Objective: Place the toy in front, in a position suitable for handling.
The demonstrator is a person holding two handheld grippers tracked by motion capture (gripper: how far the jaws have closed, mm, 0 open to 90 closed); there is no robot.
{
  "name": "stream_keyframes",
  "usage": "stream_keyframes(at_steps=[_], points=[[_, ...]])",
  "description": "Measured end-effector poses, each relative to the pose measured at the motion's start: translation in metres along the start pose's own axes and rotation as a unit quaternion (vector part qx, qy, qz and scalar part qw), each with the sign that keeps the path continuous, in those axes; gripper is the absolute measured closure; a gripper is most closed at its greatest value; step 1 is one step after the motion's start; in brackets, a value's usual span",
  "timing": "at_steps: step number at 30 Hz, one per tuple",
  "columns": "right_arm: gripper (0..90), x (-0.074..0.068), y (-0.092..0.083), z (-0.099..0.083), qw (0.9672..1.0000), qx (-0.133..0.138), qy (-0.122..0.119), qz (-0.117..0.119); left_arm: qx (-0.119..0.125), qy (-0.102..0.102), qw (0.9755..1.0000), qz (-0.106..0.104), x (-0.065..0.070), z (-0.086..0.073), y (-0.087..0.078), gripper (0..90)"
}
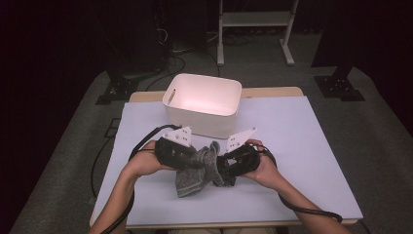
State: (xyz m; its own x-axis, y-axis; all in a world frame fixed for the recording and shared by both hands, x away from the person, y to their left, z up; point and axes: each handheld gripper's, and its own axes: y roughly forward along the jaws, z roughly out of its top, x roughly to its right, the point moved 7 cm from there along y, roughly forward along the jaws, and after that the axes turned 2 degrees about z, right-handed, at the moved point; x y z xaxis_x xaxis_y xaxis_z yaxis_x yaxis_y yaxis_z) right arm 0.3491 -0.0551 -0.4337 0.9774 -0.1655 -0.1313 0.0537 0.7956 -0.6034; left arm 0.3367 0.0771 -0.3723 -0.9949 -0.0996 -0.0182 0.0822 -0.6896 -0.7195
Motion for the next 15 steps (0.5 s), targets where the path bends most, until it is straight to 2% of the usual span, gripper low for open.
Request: stream_keyframes(at_steps=[3, 6, 11, 15], points=[[53.7, 0.0, -0.005, -0.004, 1.0, -0.007, 0.005, 0.0, -0.017, 0.004, 0.9998, 0.001, 0.001, 0.0, 0.005, 72.2], [55.4, 0.0, -0.013, -0.01, 0.9999, -0.009, 0.003, -0.007, -0.02, 0.009, 0.9997, -0.002, 0.001, 0.002, 0.011, 72.1], [56.1, -0.004, -0.019, -0.015, 0.9998, -0.002, -0.006, -0.019, -0.017, 0.016, 0.9997, -0.009, 0.001, 0.011, 0.017, 72.2], [56.2, -0.004, -0.017, -0.014, 0.9998, 0.0, -0.007, -0.019, -0.009, 0.019, 0.9997, -0.008, 0.001, 0.02, 0.01, 72.1]])
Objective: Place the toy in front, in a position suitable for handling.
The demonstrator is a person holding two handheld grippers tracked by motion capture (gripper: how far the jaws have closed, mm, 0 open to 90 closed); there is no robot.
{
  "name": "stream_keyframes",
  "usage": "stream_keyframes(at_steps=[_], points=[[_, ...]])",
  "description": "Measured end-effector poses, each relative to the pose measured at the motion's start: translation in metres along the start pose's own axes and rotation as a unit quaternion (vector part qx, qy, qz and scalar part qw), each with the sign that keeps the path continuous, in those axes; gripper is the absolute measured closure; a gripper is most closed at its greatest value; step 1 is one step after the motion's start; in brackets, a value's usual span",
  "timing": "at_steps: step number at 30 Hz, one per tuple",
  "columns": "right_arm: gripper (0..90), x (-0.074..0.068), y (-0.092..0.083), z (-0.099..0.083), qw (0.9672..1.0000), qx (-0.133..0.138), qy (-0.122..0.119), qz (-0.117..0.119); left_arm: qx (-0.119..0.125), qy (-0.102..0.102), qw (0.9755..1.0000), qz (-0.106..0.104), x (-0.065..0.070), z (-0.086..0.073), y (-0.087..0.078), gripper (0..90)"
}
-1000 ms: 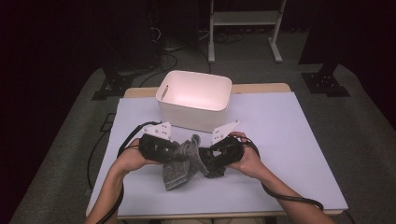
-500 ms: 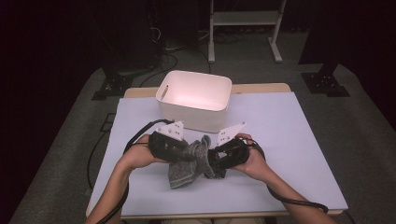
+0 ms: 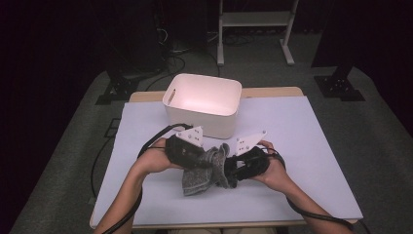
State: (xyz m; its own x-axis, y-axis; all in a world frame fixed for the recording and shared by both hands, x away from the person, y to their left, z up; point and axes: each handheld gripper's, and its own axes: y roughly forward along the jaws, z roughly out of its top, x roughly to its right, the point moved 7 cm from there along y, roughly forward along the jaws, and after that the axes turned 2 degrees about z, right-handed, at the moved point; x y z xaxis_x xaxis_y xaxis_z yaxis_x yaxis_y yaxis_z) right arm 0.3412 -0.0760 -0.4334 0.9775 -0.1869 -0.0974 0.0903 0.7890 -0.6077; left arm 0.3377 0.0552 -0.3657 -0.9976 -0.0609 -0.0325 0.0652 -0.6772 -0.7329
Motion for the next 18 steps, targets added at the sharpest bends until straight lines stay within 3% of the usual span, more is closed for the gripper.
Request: stream_keyframes(at_steps=[3, 10, 15, 18], points=[[56.3, -0.003, 0.006, 0.004, 0.9999, -0.001, -0.014, -0.002, 0.001, 0.011, 0.9999, 0.001, 0.002, 0.011, -0.004, 72.1], [56.3, -0.009, 0.02, 0.013, 0.9993, -0.004, -0.036, -0.002, -0.035, 0.039, 0.9986, -0.005, 0.007, 0.029, 0.005, 72.1], [55.4, -0.007, 0.018, 0.011, 0.9997, 0.004, -0.023, 0.005, -0.024, 0.031, 0.9992, -0.007, 0.005, 0.029, 0.008, 71.9], [56.1, -0.007, 0.018, 0.01, 0.9996, 0.006, -0.028, 0.0, -0.026, 0.034, 0.9991, -0.005, 0.005, 0.03, 0.008, 71.7]])
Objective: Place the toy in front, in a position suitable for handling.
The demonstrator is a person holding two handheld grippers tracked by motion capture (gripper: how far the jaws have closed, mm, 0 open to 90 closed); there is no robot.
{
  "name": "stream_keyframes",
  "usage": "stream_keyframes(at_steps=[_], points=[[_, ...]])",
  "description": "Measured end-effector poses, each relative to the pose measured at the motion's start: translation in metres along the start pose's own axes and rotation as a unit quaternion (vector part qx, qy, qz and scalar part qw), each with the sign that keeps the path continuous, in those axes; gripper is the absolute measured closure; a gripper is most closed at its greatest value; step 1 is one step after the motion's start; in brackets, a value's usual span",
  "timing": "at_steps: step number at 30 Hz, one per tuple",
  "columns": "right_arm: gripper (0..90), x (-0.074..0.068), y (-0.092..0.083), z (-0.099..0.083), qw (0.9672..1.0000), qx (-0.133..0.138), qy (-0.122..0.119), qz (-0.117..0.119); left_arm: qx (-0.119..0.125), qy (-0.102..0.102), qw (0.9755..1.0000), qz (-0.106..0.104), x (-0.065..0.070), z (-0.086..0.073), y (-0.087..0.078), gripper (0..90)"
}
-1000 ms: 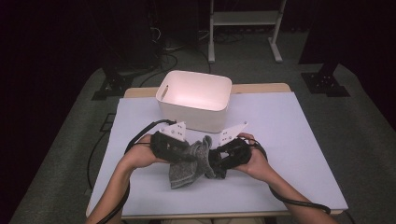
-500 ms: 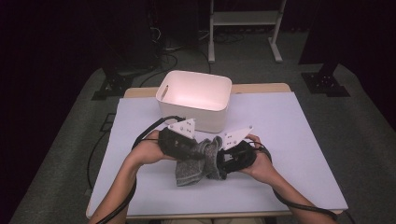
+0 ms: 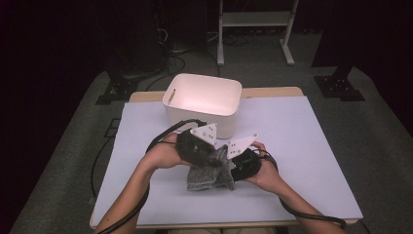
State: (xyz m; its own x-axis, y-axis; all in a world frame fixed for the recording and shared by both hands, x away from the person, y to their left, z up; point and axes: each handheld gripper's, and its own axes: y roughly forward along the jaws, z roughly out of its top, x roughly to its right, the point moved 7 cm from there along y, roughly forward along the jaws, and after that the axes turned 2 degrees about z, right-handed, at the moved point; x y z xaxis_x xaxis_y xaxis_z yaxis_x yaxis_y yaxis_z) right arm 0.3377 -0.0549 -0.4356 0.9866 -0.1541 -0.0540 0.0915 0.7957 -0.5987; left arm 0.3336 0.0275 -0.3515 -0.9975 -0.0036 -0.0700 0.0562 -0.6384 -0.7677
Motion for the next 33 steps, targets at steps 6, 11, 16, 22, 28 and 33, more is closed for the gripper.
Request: stream_keyframes(at_steps=[6, 11, 16, 22, 28, 33], points=[[56.4, 0.002, -0.003, -0.001, 1.0, -0.003, 0.0, 0.0, 0.009, -0.01, 0.9999, 0.01, -0.004, -0.008, -0.009, 71.5], [56.5, 0.002, -0.007, -0.004, 1.0, -0.003, 0.001, -0.003, -0.009, -0.014, 0.9997, 0.019, -0.003, -0.019, -0.011, 71.6], [56.5, 0.005, -0.014, -0.008, 0.9999, -0.001, 0.01, -0.006, -0.02, -0.024, 0.9993, 0.019, -0.004, -0.029, -0.005, 71.6], [56.5, 0.006, -0.019, -0.012, 0.9998, 0.002, 0.017, -0.005, -0.013, -0.04, 0.9991, 0.01, -0.006, -0.039, 0.003, 71.6], [56.5, 0.007, -0.018, -0.012, 0.9998, 0.006, 0.02, -0.003, -0.012, -0.046, 0.9988, 0.005, -0.007, -0.045, 0.003, 71.7], [56.4, 0.005, -0.016, -0.011, 0.9998, 0.006, 0.017, -0.003, 0.02, -0.039, 0.999, 0.0, -0.005, -0.03, -0.007, 72.3]])
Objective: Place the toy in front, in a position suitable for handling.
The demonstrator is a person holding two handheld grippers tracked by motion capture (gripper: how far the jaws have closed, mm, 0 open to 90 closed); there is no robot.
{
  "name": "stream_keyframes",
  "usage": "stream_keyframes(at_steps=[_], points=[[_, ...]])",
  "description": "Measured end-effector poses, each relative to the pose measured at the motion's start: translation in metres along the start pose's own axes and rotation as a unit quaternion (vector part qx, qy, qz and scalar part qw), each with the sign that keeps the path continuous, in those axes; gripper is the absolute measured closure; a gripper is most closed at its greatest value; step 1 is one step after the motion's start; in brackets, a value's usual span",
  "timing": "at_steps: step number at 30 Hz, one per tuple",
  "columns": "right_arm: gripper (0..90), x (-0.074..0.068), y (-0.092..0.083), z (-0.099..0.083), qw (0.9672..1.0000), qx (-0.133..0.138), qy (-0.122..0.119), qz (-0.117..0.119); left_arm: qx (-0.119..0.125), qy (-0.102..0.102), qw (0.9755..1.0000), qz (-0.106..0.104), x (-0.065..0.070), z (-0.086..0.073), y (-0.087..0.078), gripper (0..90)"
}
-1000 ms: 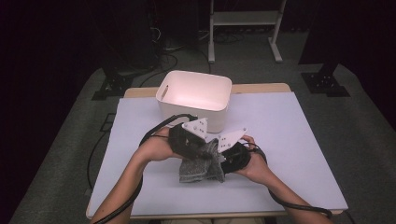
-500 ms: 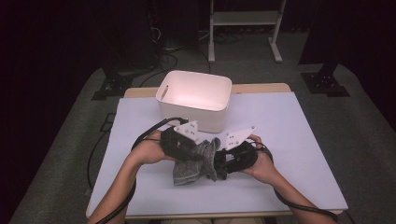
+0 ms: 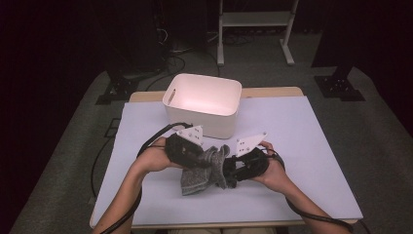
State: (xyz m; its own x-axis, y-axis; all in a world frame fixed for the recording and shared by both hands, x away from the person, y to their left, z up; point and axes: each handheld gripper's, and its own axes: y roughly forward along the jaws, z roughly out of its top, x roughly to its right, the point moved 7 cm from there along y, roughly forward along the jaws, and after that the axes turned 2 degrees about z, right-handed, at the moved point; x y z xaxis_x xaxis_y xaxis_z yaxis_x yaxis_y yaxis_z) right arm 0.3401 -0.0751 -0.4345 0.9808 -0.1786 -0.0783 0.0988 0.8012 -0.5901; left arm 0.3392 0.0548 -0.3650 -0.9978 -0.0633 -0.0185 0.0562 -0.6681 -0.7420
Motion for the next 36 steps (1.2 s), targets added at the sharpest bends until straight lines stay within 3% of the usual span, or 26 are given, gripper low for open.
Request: stream_keyframes(at_steps=[2, 8, 13, 19, 22, 25, 29, 32, 36], points=[[56.4, -0.001, 0.002, 0.001, 1.0, -0.001, -0.004, 0.001, 0.008, 0.009, 0.9999, -0.003, 0.003, 0.01, -0.002, 72.3], [56.3, -0.005, 0.009, 0.006, 0.9998, -0.008, -0.018, 0.0, -0.016, 0.042, 0.999, -0.006, 0.009, 0.035, 0.004, 72.3], [56.3, -0.005, 0.009, 0.005, 0.9999, -0.003, -0.016, 0.001, -0.017, 0.043, 0.9988, -0.015, 0.007, 0.04, 0.014, 72.1], [56.4, -0.004, 0.006, 0.004, 0.9999, -0.003, -0.016, 0.001, -0.014, 0.038, 0.9992, -0.009, 0.006, 0.037, 0.01, 71.1], [56.4, -0.005, 0.006, 0.004, 0.9998, -0.005, -0.019, -0.002, -0.023, 0.041, 0.9989, -0.004, 0.004, 0.031, 0.005, 70.9], [56.5, -0.002, 0.003, 0.002, 0.9999, -0.008, -0.011, -0.002, -0.032, 0.028, 0.9991, 0.005, 0.002, 0.022, 0.002, 71.0], [56.5, 0.001, -0.004, -0.001, 0.9999, -0.011, 0.0, 0.0, -0.036, 0.017, 0.9992, 0.0, 0.001, 0.012, 0.007, 71.0], [56.5, 0.001, -0.007, -0.003, 0.9998, -0.018, -0.004, -0.001, -0.018, 0.009, 0.9997, -0.009, 0.001, 0.009, 0.012, 71.0], [56.5, 0.0, -0.011, -0.004, 0.9996, -0.026, -0.006, -0.004, -0.023, 0.01, 0.9996, -0.012, 0.0, 0.008, 0.018, 71.0]])
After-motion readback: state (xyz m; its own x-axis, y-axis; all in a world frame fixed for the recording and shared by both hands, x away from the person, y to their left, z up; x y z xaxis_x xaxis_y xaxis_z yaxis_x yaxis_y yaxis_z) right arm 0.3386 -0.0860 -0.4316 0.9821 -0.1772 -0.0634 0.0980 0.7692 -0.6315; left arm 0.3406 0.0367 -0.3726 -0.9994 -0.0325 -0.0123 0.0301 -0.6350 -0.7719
